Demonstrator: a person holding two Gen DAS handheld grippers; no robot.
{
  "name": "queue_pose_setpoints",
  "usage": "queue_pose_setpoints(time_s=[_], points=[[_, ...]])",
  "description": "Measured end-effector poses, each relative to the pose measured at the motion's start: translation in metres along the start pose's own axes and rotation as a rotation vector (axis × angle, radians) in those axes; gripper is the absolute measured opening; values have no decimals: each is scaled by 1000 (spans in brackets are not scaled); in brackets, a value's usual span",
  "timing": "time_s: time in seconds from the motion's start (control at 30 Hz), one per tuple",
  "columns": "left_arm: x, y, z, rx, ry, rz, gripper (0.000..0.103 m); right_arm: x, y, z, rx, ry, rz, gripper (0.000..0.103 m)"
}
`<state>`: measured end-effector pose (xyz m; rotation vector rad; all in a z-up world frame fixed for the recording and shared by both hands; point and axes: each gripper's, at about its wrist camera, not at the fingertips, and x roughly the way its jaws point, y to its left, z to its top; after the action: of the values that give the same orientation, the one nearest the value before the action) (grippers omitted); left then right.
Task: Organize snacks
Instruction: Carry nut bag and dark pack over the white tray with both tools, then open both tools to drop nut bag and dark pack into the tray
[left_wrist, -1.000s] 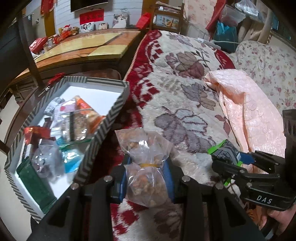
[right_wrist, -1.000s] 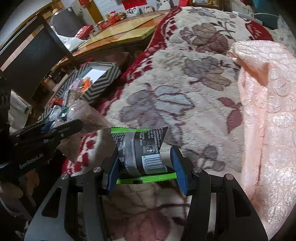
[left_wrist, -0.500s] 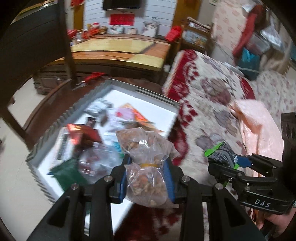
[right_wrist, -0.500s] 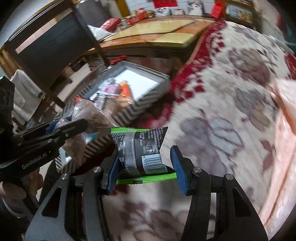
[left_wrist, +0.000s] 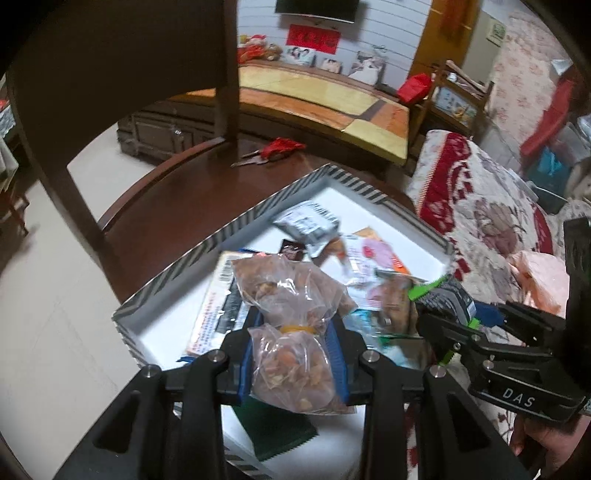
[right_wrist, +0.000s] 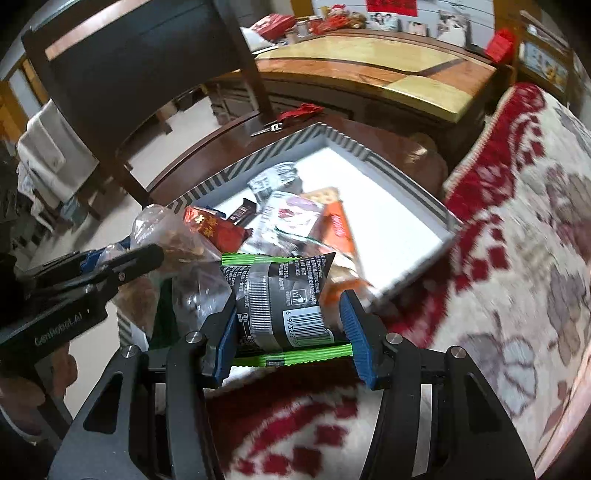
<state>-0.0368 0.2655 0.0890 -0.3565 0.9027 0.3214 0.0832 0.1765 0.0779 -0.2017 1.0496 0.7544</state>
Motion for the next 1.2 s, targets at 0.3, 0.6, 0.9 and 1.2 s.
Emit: queue_pose_setpoints(time_s=[0.3, 0.6, 0.9, 1.2], points=[[19, 7, -3, -23, 34, 35, 37, 36, 22, 29, -100, 9, -75, 52], [16, 5, -7, -26, 14, 53, 79, 36, 22, 34, -46, -11, -20, 59], [-4, -12, -19, 54, -51, 70, 96, 3, 8, 4, 48, -47, 19, 63], [-37, -37, -31, 128, -143, 72, 103, -54, 0, -36, 95, -201, -51, 63]])
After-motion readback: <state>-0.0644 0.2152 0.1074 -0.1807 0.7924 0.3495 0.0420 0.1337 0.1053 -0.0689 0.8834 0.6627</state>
